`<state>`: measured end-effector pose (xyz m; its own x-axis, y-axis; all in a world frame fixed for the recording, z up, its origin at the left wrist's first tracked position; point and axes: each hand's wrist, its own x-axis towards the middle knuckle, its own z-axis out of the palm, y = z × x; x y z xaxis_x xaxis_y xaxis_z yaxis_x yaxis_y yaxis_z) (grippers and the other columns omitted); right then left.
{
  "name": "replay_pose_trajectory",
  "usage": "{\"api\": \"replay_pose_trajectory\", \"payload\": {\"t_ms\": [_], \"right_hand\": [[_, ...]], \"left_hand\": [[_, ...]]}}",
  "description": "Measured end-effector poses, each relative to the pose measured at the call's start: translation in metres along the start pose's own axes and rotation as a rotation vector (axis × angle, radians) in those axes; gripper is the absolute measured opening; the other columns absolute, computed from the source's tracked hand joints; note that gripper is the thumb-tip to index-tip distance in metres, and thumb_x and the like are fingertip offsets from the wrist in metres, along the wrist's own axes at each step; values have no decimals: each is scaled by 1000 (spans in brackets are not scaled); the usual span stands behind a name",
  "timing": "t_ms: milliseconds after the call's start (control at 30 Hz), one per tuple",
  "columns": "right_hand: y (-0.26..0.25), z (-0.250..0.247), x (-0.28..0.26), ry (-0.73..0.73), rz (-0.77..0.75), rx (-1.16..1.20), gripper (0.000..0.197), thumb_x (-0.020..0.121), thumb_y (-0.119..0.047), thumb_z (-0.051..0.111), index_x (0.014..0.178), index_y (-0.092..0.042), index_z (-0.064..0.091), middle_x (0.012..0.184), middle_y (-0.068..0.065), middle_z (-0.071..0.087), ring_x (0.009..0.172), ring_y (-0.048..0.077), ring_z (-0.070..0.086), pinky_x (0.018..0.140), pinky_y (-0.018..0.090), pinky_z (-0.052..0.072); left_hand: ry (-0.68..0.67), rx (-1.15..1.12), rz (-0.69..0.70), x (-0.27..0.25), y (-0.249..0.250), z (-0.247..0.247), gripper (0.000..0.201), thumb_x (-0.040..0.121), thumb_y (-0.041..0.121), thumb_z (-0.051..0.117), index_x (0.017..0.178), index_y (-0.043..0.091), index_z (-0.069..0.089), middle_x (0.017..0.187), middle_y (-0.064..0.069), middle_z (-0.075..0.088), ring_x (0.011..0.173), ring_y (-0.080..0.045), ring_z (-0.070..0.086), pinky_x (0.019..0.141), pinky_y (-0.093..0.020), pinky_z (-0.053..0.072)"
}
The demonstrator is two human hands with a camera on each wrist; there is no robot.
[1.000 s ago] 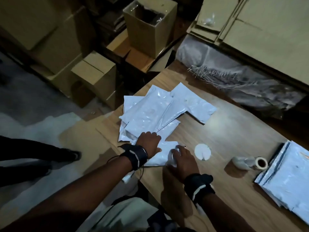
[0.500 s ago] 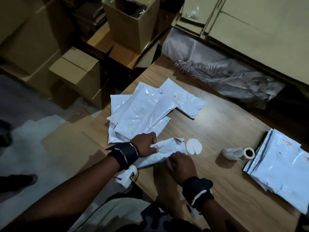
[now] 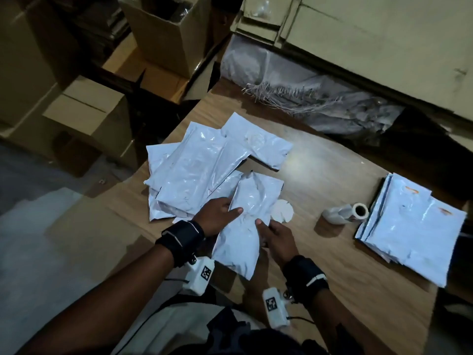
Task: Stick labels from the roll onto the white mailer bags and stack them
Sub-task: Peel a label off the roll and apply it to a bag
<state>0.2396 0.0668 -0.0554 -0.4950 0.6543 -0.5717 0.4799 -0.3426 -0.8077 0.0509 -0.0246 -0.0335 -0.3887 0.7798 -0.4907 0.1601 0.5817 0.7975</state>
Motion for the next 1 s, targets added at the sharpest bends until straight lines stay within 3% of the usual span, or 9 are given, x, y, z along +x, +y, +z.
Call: {"api": "replay_pose_trajectory", "payload": {"t_ms": [133,200,367,467,567,700,800,933,1000], "right_hand": [[12,-20,-11,68,-18,-65,30,90,-37,67,73,-12,69,70,0,69,60,8,59,60,25,47],[25,-30,-17,113,-3,-75,34,90,-37,67,73,-7,67,67,4,68,58,11,57,58,27,46],[60,-53,-29,201,31,-153,26,91,-32,66,80,-10,72,70,-2,70,64,10,61,59,23,47],[82,-64,-35,266,77,-157,26,88,-32,69,83,-7,71,76,7,72,68,14,62,64,28,48],[97,-70,-40,311,116,-136,17,87,-30,71,76,-17,70,75,0,71,70,14,63,67,29,49],[102,-78,-46,325,129,-123,12,86,-28,71,78,-21,68,80,-2,71,75,13,64,67,25,49],[104,-84,-47,322,158,-109,14,85,-31,72,79,-18,71,84,0,73,78,15,66,72,31,53],[105,-91,-49,314,177,-89,19,85,-32,72,82,-13,73,85,2,74,81,18,69,75,35,55],[104,-93,-49,301,170,-93,15,85,-28,72,78,-16,71,83,3,73,78,17,66,73,32,53]], "left_hand": [[-102,17,39,0,3,21,16,88,44,68,98,31,65,100,8,68,92,-11,64,76,-23,47],[-130,32,37,3,2,37,20,84,49,68,93,32,66,97,8,70,90,-11,66,72,-22,47],[-181,149,15,10,-2,84,41,79,51,67,103,18,72,105,0,72,93,-17,67,84,-35,54],[-207,195,-5,13,-4,106,29,83,43,72,89,15,72,94,-3,71,86,-17,65,75,-29,49],[-234,153,-47,12,-4,121,27,84,35,75,76,11,67,79,-3,67,73,-13,60,67,-28,45],[-268,96,-89,8,-2,134,20,84,33,75,72,19,68,76,2,69,67,-5,60,62,-20,47],[-255,65,-121,10,-5,141,28,82,33,77,80,6,72,81,-8,73,72,-14,64,69,-31,53],[-263,31,-139,8,-3,149,32,82,31,77,86,0,72,80,-5,71,68,-12,62,62,-21,49],[-252,17,-142,8,-3,151,31,82,31,78,84,0,71,79,-5,71,68,-12,61,64,-23,48]]}}
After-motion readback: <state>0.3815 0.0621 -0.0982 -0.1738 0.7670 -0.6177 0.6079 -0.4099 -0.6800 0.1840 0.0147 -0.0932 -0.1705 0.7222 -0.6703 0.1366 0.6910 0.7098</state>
